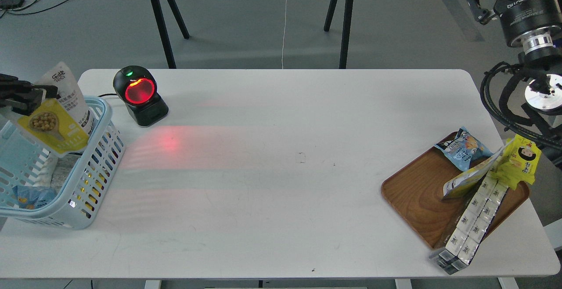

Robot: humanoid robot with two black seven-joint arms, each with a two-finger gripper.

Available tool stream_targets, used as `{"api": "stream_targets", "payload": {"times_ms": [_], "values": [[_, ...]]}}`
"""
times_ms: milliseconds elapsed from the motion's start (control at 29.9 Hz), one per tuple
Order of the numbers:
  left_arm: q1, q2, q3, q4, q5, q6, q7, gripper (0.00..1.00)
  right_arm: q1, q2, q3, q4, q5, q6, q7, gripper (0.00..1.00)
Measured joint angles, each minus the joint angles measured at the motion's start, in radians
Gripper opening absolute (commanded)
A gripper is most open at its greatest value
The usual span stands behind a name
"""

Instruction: Scan snack and place in basket

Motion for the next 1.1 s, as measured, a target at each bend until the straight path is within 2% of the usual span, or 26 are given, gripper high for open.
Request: {"api": "stream_targets", "payload": {"times_ms": [67, 201, 301, 402, 669, 803, 1104], "values": [[0.0, -0.001, 0.0, 0.0, 0.0, 0.0, 0.0, 0.3, 0.0, 0.0, 0.0, 0.0, 0.0, 0.0, 0.0, 0.99], [0.0, 0.003, -0.001, 0.0, -0.032, 0.0, 0.0, 0.57, 0.0, 0.001, 0.0, 0.0, 0.0, 0.0, 0.0, 0.99], [0.0, 0.015, -0.004, 0.0, -0.121, 0.007, 0.0, 0.74, 0.0, 0.001, 0.0, 0.0, 0.0, 0.0, 0.0, 0.99], [-0.004, 0.027, -0.011, 0.006, -0.249, 0.01, 0.0, 0.98, -0.001, 0.001, 0.0, 0.001, 0.0, 0.0, 0.0, 0.99], [-0.017, -0.024, -0.077, 0.111, -0.823, 0.0, 0.0, 1.0, 0.007, -0.008, 0.001, 0.001, -0.001, 0.0, -0.001, 0.99], [-0.033, -0.173, -0.137, 0.204, -1.034, 0.002, 0.0, 1.0, 0.018, -0.001, 0.04, -0.002, -0.001, 0.0, -0.006, 0.99], [-0.037, -0.534, -0.315, 0.561, -1.495, 0.0, 0.007, 1.0, 0.023, 0.004, 0.059, -0.009, -0.001, 0.0, -0.057, 0.99]]}}
